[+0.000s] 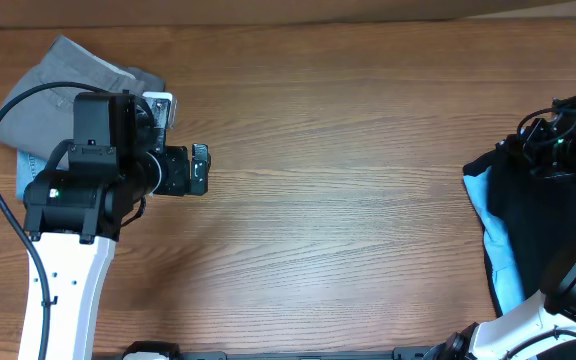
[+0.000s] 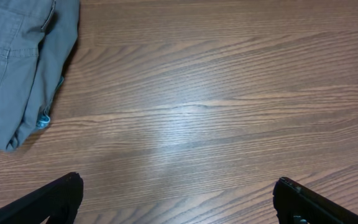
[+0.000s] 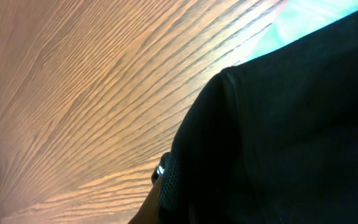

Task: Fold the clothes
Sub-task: 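Grasp the black polo with the right gripper and drag it leftward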

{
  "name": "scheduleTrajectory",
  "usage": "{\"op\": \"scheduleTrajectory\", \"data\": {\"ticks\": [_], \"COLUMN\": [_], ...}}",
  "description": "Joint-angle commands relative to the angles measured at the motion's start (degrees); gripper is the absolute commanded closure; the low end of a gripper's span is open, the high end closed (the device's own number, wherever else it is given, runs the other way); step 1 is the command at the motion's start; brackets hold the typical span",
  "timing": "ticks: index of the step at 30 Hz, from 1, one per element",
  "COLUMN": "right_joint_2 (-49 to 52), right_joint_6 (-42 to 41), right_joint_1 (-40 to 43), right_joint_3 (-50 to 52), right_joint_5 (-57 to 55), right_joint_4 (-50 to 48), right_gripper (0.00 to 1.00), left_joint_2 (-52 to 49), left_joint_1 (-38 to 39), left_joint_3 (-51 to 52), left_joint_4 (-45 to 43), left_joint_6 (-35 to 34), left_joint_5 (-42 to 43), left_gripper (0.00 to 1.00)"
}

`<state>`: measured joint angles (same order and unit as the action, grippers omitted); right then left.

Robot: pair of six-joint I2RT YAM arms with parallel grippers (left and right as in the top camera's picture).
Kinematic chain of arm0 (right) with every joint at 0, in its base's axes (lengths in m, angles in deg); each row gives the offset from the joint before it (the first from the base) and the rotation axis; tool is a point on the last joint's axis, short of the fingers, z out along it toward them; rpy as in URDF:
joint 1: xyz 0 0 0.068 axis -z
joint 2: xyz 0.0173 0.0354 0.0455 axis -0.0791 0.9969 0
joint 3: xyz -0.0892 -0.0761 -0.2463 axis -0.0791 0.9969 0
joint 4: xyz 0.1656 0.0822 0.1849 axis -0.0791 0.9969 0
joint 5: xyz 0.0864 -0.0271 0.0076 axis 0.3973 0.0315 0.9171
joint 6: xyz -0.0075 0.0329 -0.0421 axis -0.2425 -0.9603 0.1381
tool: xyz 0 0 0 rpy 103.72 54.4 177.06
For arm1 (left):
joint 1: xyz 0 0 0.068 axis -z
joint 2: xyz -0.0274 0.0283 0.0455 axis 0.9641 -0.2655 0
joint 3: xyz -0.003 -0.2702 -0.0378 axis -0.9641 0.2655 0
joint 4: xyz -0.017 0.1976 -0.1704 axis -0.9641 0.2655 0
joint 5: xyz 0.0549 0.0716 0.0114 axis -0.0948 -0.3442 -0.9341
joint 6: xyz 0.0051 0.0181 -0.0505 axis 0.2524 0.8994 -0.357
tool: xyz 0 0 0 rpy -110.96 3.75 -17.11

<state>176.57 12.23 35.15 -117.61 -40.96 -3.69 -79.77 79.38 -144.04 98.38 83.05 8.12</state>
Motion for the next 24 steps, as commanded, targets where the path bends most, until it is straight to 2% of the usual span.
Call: {"op": "scheduleTrajectory", "data": {"ticks": [1, 5, 12, 14, 20, 24], "right_joint_2": [-0.5, -0.5, -2.1, -4.0, -9.6, -11.5], "right_joint_6": [1.9, 1.2, -12.4, -13.2, -14.6, -16.5], "right_joint_1": [-0.5, -0.4, -1.2, -2.7, -11.8, -21.3], "right_joint_3": [-1.5, -1.5, -5.1, -7.1, -14.6, -19.8], "right_joint_5": [3.4, 0.7, -2.6, -2.6, -2.6, -2.9], "right_joint_4": [-0.1, 0.8, 3.0, 3.6, 6.7, 7.4], "right_gripper": [0.95, 0.96, 0.96, 0.96, 0.96, 0.96], "left_joint_2": [-0.8, -2.0, -5.2, -5.7, -4.7, -3.3], "left_joint_1": [-0.3, -0.3, -0.3, -0.3, -0.3, -0.3], "left_joint_3": [-1.5, -1.5, -1.5, -1.5, -2.8, -6.2], "left_joint_4": [0.0, -0.1, 0.2, 0.9, 1.5, 3.1], "left_joint_6": [0.9, 0.9, 0.9, 0.9, 0.9, 0.9], "left_joint_5": [0.7, 0.7, 0.7, 0.7, 0.5, 0.4], "left_gripper": [0.0, 0.0, 0.0, 0.0, 0.0, 0.0]}}
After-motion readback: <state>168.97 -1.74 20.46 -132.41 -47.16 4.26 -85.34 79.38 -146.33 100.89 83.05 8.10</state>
